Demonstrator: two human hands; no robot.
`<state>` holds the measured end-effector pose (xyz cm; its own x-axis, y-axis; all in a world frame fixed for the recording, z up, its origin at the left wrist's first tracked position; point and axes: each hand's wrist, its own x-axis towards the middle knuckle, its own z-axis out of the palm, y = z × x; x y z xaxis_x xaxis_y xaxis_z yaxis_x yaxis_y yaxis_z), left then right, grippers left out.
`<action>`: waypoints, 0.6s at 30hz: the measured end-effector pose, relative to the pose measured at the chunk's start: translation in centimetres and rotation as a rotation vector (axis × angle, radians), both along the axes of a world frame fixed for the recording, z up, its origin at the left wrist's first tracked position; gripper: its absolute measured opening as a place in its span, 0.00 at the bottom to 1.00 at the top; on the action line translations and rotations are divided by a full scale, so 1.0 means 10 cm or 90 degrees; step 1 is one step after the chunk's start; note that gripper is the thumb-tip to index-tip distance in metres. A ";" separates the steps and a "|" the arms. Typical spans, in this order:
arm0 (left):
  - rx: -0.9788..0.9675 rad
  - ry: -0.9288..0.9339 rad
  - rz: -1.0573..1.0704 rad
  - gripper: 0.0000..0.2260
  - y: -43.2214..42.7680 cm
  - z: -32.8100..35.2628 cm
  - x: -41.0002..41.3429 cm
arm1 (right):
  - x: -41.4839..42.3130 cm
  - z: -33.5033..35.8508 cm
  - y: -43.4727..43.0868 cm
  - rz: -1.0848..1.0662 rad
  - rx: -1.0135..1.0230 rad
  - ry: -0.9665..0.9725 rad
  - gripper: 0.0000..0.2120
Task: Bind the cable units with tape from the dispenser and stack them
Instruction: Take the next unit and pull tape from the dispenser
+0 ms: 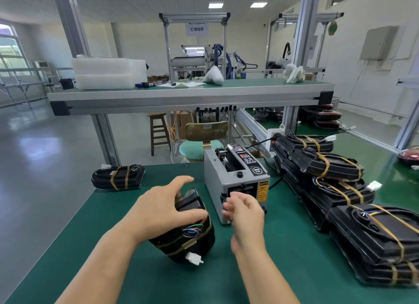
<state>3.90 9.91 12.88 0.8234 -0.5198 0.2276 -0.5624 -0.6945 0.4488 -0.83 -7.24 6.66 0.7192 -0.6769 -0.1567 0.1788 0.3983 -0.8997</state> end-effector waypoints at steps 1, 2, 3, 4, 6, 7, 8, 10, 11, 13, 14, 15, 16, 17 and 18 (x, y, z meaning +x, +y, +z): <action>-0.019 -0.002 -0.004 0.29 0.01 -0.01 -0.01 | 0.03 -0.06 -0.11 -0.042 -0.002 0.051 0.04; -0.037 -0.010 -0.007 0.24 0.00 -0.01 -0.02 | 0.06 -0.11 -0.20 -0.071 -0.005 0.093 0.04; -0.050 -0.018 -0.010 0.21 0.00 -0.01 -0.04 | 0.10 -0.15 -0.27 -0.085 -0.005 0.121 0.04; -0.060 -0.024 -0.012 0.19 0.00 -0.01 -0.06 | 0.13 -0.18 -0.33 -0.088 -0.001 0.137 0.05; -0.073 -0.029 -0.017 0.18 0.02 -0.03 -0.08 | 0.19 -0.19 -0.40 -0.084 0.003 0.154 0.06; -0.087 -0.025 -0.023 0.18 0.02 -0.04 -0.09 | 0.22 -0.19 -0.42 -0.082 0.007 0.158 0.07; -0.109 -0.011 -0.030 0.17 0.03 -0.07 -0.10 | 0.24 -0.18 -0.44 -0.082 0.013 0.160 0.08; -0.165 0.034 -0.047 0.14 0.03 -0.11 -0.13 | 0.28 -0.15 -0.49 -0.082 0.027 0.165 0.08; -0.194 0.062 -0.055 0.12 0.02 -0.14 -0.15 | 0.30 -0.14 -0.51 -0.080 0.032 0.169 0.08; -0.252 0.115 -0.074 0.10 0.01 -0.18 -0.16 | 0.32 -0.11 -0.55 -0.076 0.037 0.181 0.08; -0.280 0.135 -0.081 0.10 0.00 -0.21 -0.17 | 0.32 -0.10 -0.57 -0.072 0.037 0.188 0.08; -0.304 0.153 -0.089 0.10 -0.01 -0.24 -0.18 | 0.33 -0.10 -0.58 -0.067 0.035 0.195 0.08; -0.327 0.168 -0.099 0.11 -0.03 -0.28 -0.19 | 0.33 -0.10 -0.59 -0.064 0.031 0.201 0.07; -0.346 0.183 -0.107 0.11 -0.04 -0.33 -0.20 | 0.34 -0.10 -0.59 -0.065 0.025 0.207 0.06; -0.365 0.200 -0.110 0.11 -0.05 -0.38 -0.21 | 0.35 -0.10 -0.59 -0.069 0.014 0.213 0.05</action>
<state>1.75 9.40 9.10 0.8110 -0.5191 0.2697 -0.4266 -0.2094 0.8799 2.65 -13.16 5.70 0.5503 -0.7403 -0.3862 -0.0817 0.4126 -0.9072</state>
